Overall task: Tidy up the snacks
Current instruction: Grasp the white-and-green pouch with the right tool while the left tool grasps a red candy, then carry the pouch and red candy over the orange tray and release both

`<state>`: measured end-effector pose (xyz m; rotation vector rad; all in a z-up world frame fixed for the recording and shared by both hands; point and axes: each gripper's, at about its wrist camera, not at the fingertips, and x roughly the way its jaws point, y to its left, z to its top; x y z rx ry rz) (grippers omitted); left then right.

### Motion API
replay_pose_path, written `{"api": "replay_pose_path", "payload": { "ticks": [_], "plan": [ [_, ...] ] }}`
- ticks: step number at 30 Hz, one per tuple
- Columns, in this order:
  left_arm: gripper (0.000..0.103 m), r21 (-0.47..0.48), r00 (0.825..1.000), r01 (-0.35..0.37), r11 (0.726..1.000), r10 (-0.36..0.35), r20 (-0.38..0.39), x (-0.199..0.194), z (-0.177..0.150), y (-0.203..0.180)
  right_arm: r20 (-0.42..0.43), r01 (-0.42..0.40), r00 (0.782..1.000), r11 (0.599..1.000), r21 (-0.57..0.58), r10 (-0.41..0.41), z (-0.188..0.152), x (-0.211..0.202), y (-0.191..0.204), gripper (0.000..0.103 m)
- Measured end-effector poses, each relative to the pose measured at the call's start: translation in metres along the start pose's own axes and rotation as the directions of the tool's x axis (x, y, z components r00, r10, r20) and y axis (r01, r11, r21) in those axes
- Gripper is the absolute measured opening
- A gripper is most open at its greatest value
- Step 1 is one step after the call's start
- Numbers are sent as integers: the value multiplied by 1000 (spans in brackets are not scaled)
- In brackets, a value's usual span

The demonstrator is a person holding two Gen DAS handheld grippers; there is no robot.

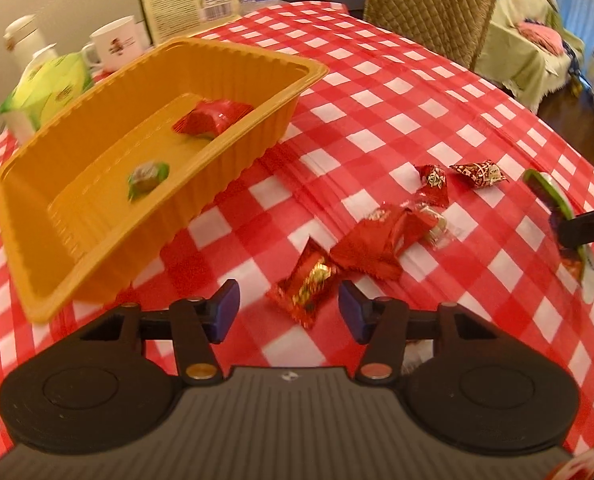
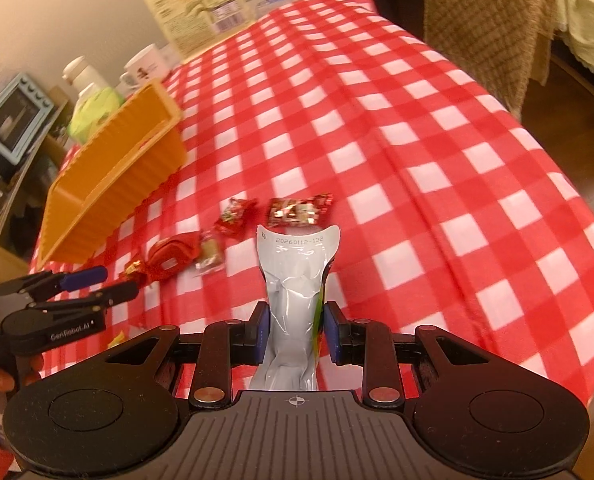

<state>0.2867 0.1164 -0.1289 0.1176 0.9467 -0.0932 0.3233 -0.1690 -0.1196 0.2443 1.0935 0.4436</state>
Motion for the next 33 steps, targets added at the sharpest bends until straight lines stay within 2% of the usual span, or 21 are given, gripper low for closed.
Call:
{"api": "replay_pose_path", "payload": {
  "ticks": [4,8,9,18,26,33],
  "plan": [
    [33,40,1000,24,999,-23,-22,10,8,-2,7,9,1000,999,32,-9,1,-3,-8,30],
    [27,37,999,40,999,-39,-32,14,10,-2,17,14,1000,999,48,-15,3,-6,-12,30],
    [22,35,998,47,998,-46,-34,14,11,-2,18,15,1000,999,51,-16,4,-6,-12,30],
    [19,-62,998,56,997,-58,-29,5,8,5,20,5,1000,999,41,-5,8,-7,-9,30],
    [19,-185,998,63,981,-57,36,-36,5,21,11,-47,999,998,-33,48,20,-3,12,30],
    [19,-268,996,18,963,6,88,-74,7,42,-9,-136,991,980,-143,136,39,7,53,30]
  ]
}}
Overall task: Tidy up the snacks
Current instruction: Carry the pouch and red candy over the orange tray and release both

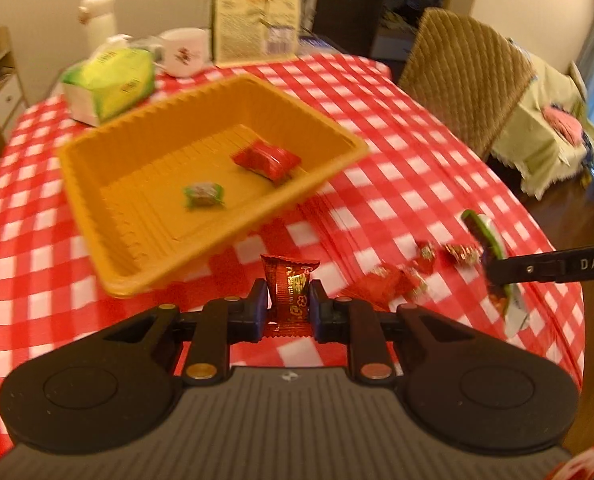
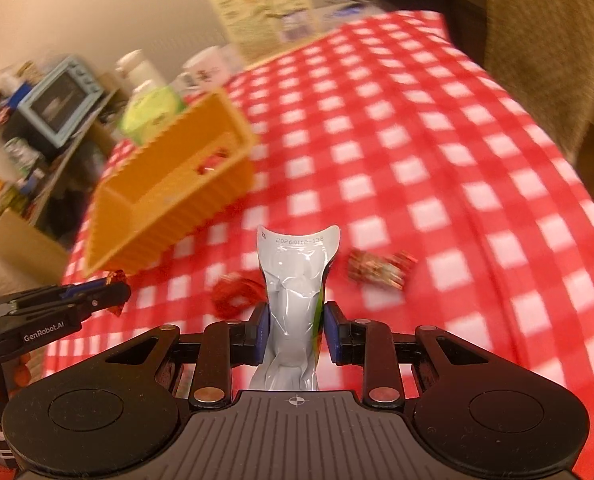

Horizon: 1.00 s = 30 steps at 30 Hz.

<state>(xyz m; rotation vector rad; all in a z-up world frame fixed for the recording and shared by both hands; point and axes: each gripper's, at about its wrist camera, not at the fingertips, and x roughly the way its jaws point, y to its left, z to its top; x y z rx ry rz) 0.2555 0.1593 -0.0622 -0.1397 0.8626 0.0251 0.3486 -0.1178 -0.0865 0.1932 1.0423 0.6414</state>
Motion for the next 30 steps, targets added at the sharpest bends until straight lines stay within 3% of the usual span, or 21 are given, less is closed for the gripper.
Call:
{"api": "replay_pose_path", "payload": {
  "ticks": [9,14,21,30],
  "plan": [
    [20,-81,994,-97,992,101,39,-12,27,36,0,-174,984,974,-148,176,54,34,72,30],
    [20,-116,990,-127,985,134,49,-8,47,58,-6,-227,973,949,-218,231,79,60,115,30],
    [20,-144,985,-154,977,163,54,4,70,85,-25,-233,972,937,-261,234,103,101,152,30],
    [20,-169,989,-144,975,148,11,36,83,110,-76,-198,980,950,-241,185,112,151,162,30]
  ]
}}
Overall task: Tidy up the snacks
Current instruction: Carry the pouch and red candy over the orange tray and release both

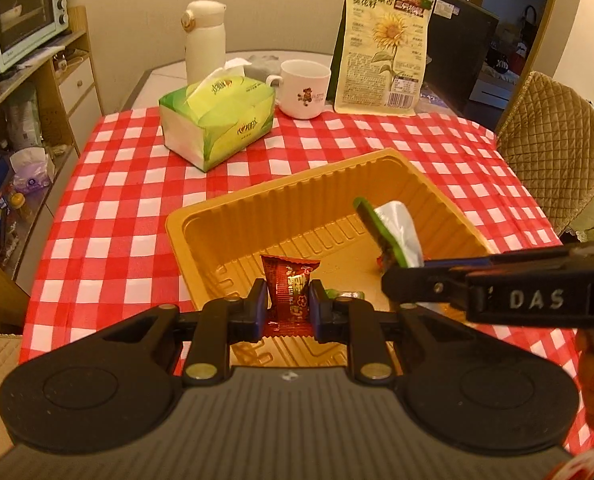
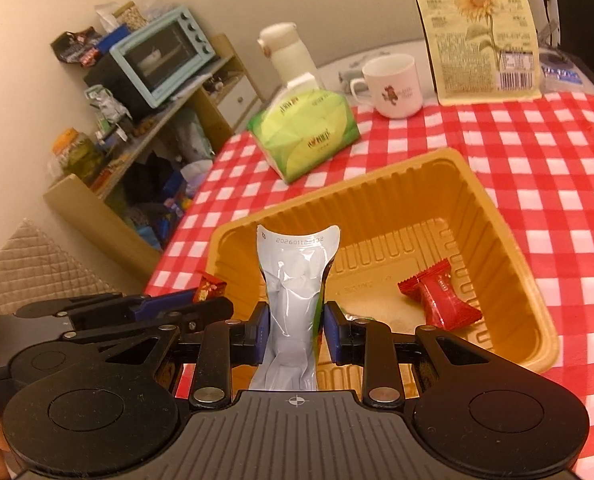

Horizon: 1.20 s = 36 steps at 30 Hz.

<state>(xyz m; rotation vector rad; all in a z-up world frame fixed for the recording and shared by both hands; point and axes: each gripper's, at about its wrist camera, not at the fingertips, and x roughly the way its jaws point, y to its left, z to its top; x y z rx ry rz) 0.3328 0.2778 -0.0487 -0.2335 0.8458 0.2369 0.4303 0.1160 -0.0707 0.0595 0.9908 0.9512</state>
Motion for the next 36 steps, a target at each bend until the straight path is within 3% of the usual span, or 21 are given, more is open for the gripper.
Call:
{"api": "replay_pose_path", "payload": {
  "ticks": [15,36],
  "plan": [
    [20,-16,999,15,1000,-16,-48,40,3,20,-54,42,998,998,50,-40,6,40,-10,30],
    [25,-5,999,45,999,-46,-29,35,3,31,-43,54,998,995,81,-50,8,57,-10,30]
  ]
}}
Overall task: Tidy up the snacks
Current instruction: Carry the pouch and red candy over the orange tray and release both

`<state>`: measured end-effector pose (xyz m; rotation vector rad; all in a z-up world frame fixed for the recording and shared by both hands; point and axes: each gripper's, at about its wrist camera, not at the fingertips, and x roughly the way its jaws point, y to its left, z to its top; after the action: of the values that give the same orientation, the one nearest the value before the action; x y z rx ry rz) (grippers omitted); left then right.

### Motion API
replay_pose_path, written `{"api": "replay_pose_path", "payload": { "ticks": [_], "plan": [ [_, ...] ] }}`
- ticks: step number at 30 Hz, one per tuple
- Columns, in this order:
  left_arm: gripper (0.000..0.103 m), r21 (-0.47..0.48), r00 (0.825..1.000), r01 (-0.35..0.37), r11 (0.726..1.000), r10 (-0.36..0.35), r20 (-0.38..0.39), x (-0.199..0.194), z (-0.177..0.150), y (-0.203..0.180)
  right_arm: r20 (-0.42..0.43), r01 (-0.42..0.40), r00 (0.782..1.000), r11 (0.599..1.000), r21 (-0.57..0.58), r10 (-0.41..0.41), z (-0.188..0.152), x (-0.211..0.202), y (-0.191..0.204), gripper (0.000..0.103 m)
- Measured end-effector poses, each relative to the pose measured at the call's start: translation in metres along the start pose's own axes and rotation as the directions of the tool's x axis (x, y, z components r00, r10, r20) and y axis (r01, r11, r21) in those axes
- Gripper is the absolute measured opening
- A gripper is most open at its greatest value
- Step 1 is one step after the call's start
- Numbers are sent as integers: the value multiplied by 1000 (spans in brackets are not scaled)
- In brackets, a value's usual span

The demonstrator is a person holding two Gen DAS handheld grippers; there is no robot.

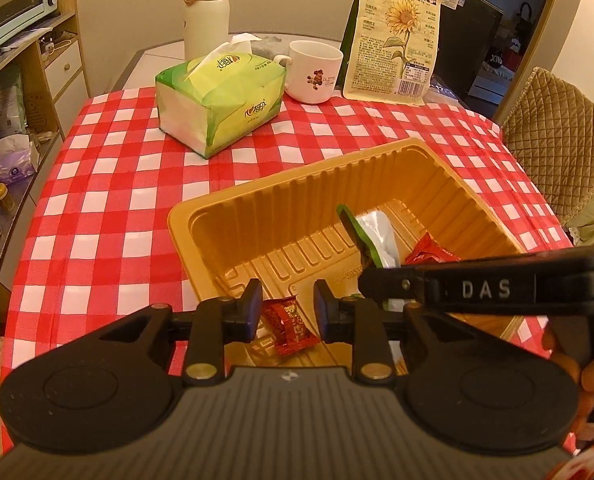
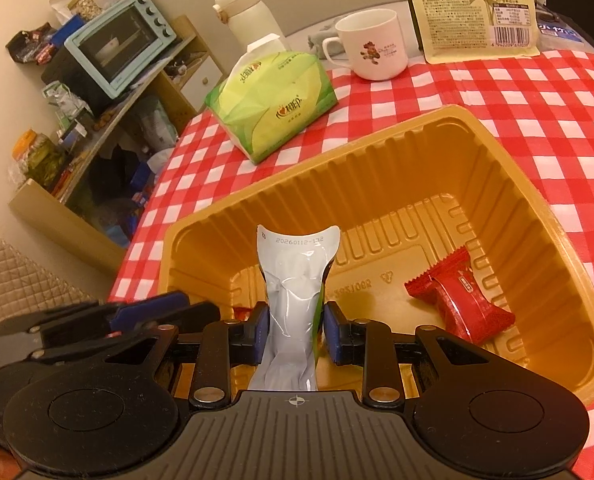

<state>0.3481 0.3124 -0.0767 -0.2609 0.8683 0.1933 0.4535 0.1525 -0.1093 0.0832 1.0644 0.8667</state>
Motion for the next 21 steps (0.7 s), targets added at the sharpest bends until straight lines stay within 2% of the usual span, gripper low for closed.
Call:
{"api": "replay_pose_path", "payload": {
  "ticks": [3,8,13,21],
  "plan": [
    [31,-2,1000,3,1000,-3,4,-3,-1,1,23,-20,1000,1000,16,20,1,0,0,33],
    [34,4,1000,15,1000,-15,15,-11,-4,2,65,-43,997,998,50,39,4,-8,-3,50],
    [44,19,999,42,999,-42,28,-22,-10,-2,97,-29,995,997,66,23,1,-25,-5,55],
    [59,34,995,82,996,-84,55,-46,-20,-13,161,1,987,994,105,-18,-18,-69,-14,72]
  ]
}}
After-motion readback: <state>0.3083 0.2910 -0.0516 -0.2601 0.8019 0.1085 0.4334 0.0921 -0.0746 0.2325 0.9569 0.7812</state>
